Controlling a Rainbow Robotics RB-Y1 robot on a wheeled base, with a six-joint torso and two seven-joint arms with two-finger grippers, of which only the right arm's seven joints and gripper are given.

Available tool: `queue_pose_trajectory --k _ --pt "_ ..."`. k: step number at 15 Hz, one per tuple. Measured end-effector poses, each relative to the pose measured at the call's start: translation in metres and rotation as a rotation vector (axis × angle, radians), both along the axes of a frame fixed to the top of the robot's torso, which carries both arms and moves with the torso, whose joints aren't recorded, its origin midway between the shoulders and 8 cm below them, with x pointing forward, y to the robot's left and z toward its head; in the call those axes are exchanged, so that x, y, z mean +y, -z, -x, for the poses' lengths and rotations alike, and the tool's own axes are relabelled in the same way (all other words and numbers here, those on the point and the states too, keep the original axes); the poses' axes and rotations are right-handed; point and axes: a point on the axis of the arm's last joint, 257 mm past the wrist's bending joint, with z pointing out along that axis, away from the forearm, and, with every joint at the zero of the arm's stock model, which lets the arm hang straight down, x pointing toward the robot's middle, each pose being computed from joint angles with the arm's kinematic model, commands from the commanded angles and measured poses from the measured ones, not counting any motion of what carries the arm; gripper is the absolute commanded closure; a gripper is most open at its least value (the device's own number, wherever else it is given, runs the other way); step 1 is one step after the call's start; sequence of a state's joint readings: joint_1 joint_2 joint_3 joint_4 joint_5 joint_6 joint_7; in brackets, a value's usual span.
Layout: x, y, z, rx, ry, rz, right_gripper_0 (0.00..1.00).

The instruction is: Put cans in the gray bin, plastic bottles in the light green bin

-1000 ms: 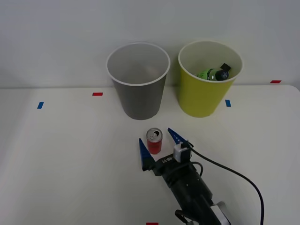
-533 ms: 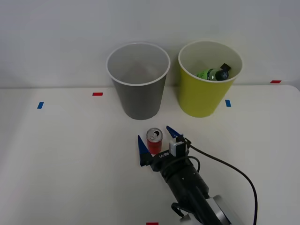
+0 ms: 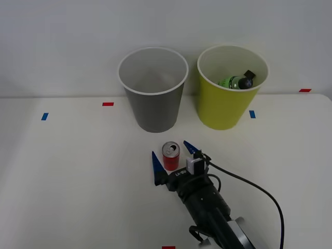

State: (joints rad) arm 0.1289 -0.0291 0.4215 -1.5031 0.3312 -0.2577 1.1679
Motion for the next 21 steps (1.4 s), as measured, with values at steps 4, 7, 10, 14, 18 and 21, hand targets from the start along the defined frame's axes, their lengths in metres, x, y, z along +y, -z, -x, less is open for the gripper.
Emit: queue_pose_trajectory --k 4,7,10,14,18,21 --pt "0.0007 0.0004 0.0004 -0.016 -0.001 0.034 0.00" --pt "0.0007 0.0008 0.0005 -0.029 -0.002 0.065 0.00" --pt "0.0008 0.0010 0.0004 -0.035 -0.001 0.079 0.00" --pt "0.0006 0.0014 0.0004 -0.038 -0.001 0.088 0.00" --pt "0.0005 0.0017 0.0004 -0.051 0.000 0.115 0.61" --pt "0.0005 0.0008 -0.0003 -0.061 0.001 0.131 0.78"
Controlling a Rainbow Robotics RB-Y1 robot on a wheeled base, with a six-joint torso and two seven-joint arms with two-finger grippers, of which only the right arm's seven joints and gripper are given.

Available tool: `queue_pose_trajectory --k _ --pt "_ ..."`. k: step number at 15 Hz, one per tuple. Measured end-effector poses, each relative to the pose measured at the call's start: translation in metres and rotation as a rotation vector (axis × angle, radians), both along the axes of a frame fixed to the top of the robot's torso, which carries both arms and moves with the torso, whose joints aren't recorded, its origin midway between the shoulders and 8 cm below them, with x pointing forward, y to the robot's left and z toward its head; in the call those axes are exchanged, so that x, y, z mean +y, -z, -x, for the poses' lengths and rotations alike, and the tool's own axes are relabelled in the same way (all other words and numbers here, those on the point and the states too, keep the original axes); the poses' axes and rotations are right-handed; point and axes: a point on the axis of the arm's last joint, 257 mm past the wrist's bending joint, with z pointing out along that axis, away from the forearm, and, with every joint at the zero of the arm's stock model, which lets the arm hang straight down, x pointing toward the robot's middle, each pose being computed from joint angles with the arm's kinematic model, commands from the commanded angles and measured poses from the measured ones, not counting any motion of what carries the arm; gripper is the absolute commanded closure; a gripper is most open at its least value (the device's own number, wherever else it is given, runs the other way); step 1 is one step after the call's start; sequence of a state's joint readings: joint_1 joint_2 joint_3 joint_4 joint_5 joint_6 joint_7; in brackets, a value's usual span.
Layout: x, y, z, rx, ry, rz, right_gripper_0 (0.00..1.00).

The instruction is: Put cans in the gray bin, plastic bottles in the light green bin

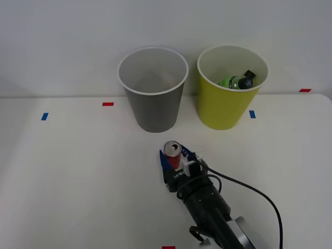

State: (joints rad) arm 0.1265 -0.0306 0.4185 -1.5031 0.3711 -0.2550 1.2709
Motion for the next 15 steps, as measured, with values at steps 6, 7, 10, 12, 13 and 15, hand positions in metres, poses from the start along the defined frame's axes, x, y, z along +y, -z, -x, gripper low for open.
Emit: queue_pose_trajectory --k 6,7,10,12,13,15 --pt "-0.003 0.001 -0.001 -0.003 0.006 0.009 1.00" --pt "-0.004 0.001 -0.001 0.000 0.008 0.005 1.00" --pt "-0.009 0.003 0.000 0.004 0.010 -0.005 1.00" --pt "-0.014 -0.003 0.003 -0.009 0.006 -0.046 1.00" --pt "-0.016 -0.009 0.005 -0.020 0.001 -0.092 1.00" --pt "-0.022 -0.026 0.010 -0.044 -0.017 -0.180 1.00"
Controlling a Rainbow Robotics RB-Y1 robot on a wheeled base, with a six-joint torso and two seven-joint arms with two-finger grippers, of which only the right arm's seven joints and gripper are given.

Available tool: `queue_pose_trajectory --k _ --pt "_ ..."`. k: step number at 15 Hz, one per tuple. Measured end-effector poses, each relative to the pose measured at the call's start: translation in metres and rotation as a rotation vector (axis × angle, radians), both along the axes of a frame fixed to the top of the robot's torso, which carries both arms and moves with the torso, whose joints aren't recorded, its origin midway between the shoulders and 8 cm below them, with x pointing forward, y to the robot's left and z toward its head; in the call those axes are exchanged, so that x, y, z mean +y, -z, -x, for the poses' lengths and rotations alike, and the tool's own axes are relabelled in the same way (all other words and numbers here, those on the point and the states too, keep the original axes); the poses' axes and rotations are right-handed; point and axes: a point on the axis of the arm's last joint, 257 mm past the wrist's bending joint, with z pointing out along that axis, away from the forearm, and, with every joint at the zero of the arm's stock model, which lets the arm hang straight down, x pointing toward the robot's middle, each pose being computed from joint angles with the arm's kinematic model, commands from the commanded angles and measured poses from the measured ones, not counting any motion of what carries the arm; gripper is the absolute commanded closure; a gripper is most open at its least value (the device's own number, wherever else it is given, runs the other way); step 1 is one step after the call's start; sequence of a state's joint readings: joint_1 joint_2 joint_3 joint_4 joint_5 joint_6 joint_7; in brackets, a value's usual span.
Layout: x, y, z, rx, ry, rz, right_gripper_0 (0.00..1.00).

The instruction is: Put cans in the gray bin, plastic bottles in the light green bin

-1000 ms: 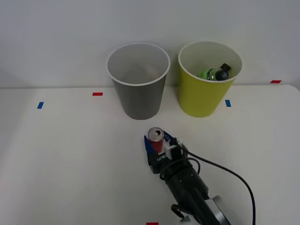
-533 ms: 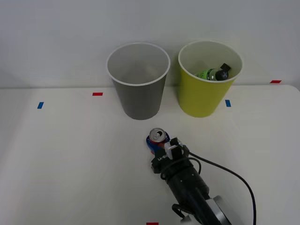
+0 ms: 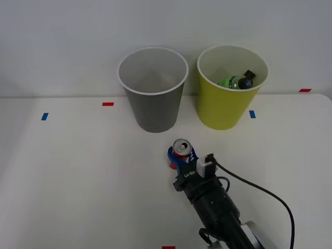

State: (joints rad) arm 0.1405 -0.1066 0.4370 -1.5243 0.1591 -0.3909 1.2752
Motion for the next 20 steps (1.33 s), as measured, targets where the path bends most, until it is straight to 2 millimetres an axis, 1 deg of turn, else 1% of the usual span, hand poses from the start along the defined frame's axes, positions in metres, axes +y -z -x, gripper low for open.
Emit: queue_pose_trajectory --k 2,6,10,11,13,15,16,20 --pt "-0.002 -0.034 0.005 -0.041 -0.026 -0.077 1.00" --pt "-0.012 -0.105 0.010 -0.107 -0.065 -0.240 1.00" --pt "-0.002 -0.169 -0.004 -0.123 -0.099 -0.277 1.00" --pt "0.002 -0.196 -0.008 -0.148 -0.113 -0.294 1.00" --pt "0.011 -0.233 -0.022 -0.169 -0.129 -0.324 1.00" --pt "0.021 -0.257 -0.038 -0.150 -0.132 -0.338 1.00" --pt "0.025 -0.264 -0.047 -0.126 -0.126 -0.335 1.00" --pt "0.043 -0.277 -0.075 0.000 -0.107 -0.284 1.00"
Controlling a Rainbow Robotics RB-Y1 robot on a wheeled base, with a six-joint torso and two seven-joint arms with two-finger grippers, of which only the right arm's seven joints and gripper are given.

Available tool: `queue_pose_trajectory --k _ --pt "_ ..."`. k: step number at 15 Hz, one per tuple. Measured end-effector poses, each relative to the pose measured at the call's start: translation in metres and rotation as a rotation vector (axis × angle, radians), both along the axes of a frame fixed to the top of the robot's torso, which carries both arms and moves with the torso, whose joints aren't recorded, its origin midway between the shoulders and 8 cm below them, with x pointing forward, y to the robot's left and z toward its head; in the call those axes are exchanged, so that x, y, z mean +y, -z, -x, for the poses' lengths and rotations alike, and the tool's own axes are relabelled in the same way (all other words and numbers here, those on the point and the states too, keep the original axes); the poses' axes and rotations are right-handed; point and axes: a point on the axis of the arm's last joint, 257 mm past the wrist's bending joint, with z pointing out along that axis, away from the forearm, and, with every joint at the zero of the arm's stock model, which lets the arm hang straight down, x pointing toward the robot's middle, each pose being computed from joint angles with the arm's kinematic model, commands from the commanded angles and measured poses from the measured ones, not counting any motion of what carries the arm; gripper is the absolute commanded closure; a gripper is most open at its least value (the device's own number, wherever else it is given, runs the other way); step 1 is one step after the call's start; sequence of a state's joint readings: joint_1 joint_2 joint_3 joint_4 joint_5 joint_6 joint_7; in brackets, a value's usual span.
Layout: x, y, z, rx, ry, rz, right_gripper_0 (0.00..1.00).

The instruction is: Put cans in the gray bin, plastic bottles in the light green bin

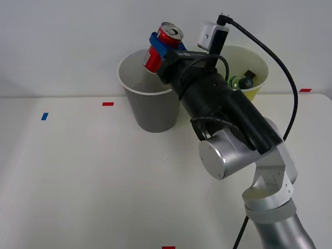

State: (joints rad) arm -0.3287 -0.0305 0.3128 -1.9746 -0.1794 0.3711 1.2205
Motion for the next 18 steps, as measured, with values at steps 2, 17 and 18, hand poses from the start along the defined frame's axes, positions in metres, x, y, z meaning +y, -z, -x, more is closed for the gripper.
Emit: queue_pose_trajectory --k 2,17,18 --pt "0.010 -0.009 -0.008 0.051 -0.005 0.027 1.00" --pt "0.025 0.005 -0.084 0.076 0.065 0.168 1.00" --pt "0.024 0.005 -0.085 0.076 0.067 0.169 0.95"
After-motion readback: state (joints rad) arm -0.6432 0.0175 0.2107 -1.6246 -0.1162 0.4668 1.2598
